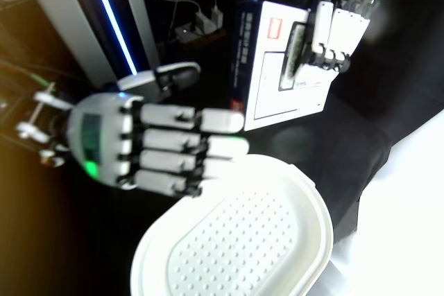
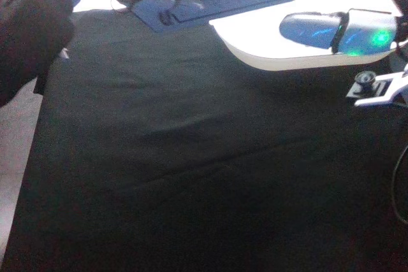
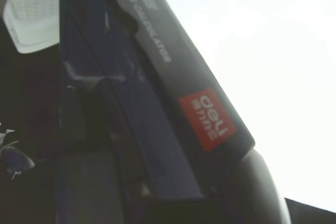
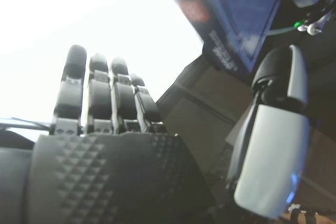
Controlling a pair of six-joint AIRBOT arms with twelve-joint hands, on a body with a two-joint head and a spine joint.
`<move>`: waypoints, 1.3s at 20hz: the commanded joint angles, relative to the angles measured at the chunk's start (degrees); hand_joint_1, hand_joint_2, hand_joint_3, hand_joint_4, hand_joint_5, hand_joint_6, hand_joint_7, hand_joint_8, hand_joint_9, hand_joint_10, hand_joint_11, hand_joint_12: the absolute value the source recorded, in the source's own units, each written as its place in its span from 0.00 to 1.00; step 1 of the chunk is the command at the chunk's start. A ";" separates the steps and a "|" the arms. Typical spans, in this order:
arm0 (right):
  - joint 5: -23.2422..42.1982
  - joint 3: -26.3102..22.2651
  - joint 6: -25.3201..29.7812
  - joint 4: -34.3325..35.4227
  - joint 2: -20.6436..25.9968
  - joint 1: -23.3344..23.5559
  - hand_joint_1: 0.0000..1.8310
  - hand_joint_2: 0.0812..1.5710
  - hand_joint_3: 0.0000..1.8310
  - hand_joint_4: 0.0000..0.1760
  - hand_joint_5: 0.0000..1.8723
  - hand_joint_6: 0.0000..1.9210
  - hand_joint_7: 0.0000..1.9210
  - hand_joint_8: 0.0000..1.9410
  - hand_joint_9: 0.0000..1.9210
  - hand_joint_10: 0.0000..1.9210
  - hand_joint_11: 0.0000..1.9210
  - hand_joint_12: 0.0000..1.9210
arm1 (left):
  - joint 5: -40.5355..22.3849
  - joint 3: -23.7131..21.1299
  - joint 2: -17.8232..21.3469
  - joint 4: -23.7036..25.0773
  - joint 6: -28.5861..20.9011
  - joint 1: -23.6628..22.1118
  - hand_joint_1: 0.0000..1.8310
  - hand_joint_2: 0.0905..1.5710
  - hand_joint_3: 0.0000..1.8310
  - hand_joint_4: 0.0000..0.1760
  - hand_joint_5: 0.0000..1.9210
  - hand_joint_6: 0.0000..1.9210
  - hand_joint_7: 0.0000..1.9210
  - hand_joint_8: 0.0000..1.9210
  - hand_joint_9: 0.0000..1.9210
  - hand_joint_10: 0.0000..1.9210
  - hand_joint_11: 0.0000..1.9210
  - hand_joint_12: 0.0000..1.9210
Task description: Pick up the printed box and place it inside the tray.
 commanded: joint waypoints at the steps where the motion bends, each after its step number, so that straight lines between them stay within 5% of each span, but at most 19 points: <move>1: 6.80 0.64 0.32 0.36 0.00 1.08 0.41 0.37 0.00 0.01 0.00 0.00 0.11 0.00 0.10 0.00 0.00 0.36 | -8.71 0.34 0.02 1.06 -1.46 -0.43 0.76 0.63 0.00 0.00 0.56 0.40 0.60 0.28 0.63 0.40 0.72 0.07; 5: 6.77 1.75 0.77 0.76 -1.91 1.85 0.39 0.37 0.00 0.04 0.01 0.00 0.11 0.00 0.15 0.01 0.00 0.55 | -11.10 1.06 -1.07 0.28 -4.65 0.94 0.76 0.65 0.00 0.00 0.53 0.46 0.54 0.37 0.63 0.41 0.72 0.08; 6: 6.77 2.02 0.86 0.99 -2.36 2.03 0.38 0.38 0.00 0.11 0.02 0.00 0.12 0.00 0.16 0.01 0.00 0.56 | -11.13 1.30 -1.36 0.22 -5.09 1.23 0.76 0.65 0.00 0.00 0.50 0.51 0.53 0.38 0.63 0.41 0.72 0.08; 9: 6.79 2.22 0.86 2.15 -2.97 2.11 0.37 0.38 0.00 0.00 0.03 0.00 0.13 0.00 0.15 0.00 0.00 0.52 | -12.21 2.37 -2.53 0.13 -8.22 1.85 0.76 0.66 0.00 0.00 0.50 0.51 0.54 0.38 0.62 0.43 0.72 0.08; 17: 7.10 3.45 2.53 3.25 -4.75 2.12 0.38 0.42 0.00 0.00 0.09 0.01 0.15 0.00 0.19 0.01 0.01 0.53 | -17.99 2.92 -3.86 -1.33 -12.63 4.25 0.76 0.66 0.00 0.00 0.51 0.47 0.50 0.41 0.60 0.48 0.74 0.13; 18: 7.12 3.47 2.65 3.25 -4.75 2.13 0.42 0.42 0.00 0.00 0.15 0.00 0.19 0.00 0.22 0.00 0.11 0.38 | -18.06 3.13 -4.04 -1.34 -13.22 4.39 0.76 0.66 0.00 0.00 0.50 0.48 0.50 0.42 0.60 0.48 0.73 0.15; 19: 7.21 3.47 2.71 3.25 -4.76 2.14 0.42 0.42 0.00 0.00 0.15 0.00 0.19 0.00 0.22 0.00 0.11 0.38 | -18.07 3.32 -4.30 -1.40 -13.46 4.48 0.76 0.66 0.00 0.00 0.50 0.48 0.50 0.42 0.60 0.48 0.73 0.15; 21: 7.30 3.50 2.76 3.25 -5.02 2.31 0.47 0.48 0.00 0.00 0.21 0.00 0.25 0.00 0.28 0.00 0.23 0.19 | -18.21 3.56 -4.80 -1.53 -13.79 4.74 0.76 0.68 0.00 0.00 0.46 0.56 0.49 0.45 0.59 0.48 0.72 0.16; 26: 7.55 3.55 3.31 3.22 -5.41 3.25 0.54 0.49 0.00 0.00 0.23 0.01 0.30 0.00 0.37 0.02 0.37 0.11 | -19.21 4.96 -6.22 -1.92 -17.00 5.94 0.76 0.66 0.00 0.00 0.49 0.53 0.52 0.37 0.61 0.45 0.73 0.16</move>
